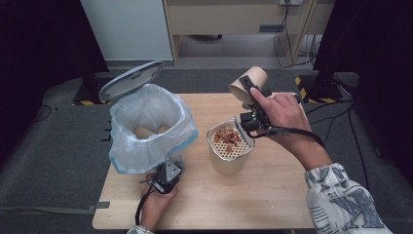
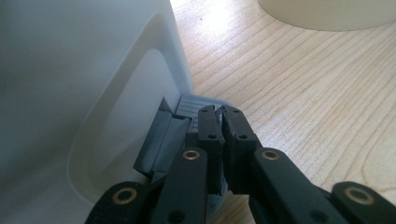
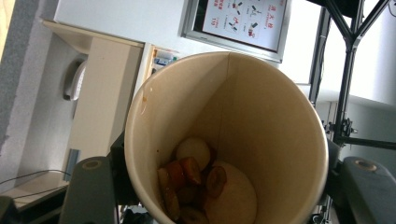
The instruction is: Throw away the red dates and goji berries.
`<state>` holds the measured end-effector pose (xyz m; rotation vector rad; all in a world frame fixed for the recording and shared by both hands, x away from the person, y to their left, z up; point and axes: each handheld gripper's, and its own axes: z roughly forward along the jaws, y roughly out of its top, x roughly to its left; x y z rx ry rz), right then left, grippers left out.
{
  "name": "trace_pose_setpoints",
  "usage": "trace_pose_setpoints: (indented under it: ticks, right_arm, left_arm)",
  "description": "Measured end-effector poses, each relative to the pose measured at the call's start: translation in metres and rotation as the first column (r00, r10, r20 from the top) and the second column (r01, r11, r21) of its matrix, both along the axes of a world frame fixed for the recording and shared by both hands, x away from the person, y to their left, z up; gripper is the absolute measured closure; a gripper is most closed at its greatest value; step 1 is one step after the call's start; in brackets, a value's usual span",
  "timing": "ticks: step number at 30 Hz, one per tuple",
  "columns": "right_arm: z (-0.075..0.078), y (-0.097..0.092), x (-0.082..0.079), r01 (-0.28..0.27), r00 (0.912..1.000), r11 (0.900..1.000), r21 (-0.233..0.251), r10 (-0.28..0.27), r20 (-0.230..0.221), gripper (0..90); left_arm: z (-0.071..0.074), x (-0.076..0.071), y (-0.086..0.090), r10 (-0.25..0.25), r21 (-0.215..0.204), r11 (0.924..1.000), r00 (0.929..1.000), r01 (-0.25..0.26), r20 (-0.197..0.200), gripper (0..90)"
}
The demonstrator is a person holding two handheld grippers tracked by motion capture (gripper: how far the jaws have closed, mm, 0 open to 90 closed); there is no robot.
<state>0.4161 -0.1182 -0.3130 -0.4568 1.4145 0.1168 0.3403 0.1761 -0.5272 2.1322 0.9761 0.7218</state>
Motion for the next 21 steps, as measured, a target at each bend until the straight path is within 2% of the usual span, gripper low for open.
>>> trace_pose_setpoints:
  ticks: [2, 6, 9, 12, 21]
  right_arm:
    - [-0.0002, 0.0002, 0.0001, 0.000, 1.0000, 1.0000, 0.001, 0.000, -0.005, 34.8]
    - [-0.0028, 0.0016, 0.0013, -0.005, 0.9985, 1.0000, 0.007, 0.006, -0.054, 34.7]
    - [-0.0046, 0.0024, 0.0012, -0.004, 0.9983, 1.0000, -0.009, 0.003, -0.058, 34.7]
    - [-0.0078, 0.0037, 0.0016, 0.000, 0.9991, 0.9989, -0.046, -0.002, -0.043, 34.7]
    - [-0.0099, 0.0032, 0.0025, 0.015, 0.9983, 0.9984, -0.054, -0.018, -0.055, 34.8]
  left_arm:
    - [0.0000, 0.0000, 0.0000, 0.000, 0.000, 1.0000, 1.0000, 0.000, 0.000, 85.9]
    - [0.0002, -0.0001, 0.0000, 0.000, 0.002, 1.0000, 1.0000, 0.000, -0.002, 85.9]
    - [0.0000, 0.0000, -0.0001, 0.000, 0.000, 1.0000, 1.0000, 0.000, 0.000, 85.9]
    - [0.0000, 0.0000, 0.0000, 0.000, 0.000, 1.0000, 1.0000, 0.000, 0.000, 85.9]
    - [0.0000, 0.0001, 0.0001, 0.000, -0.001, 1.0000, 1.0000, 0.000, -0.001, 85.9]
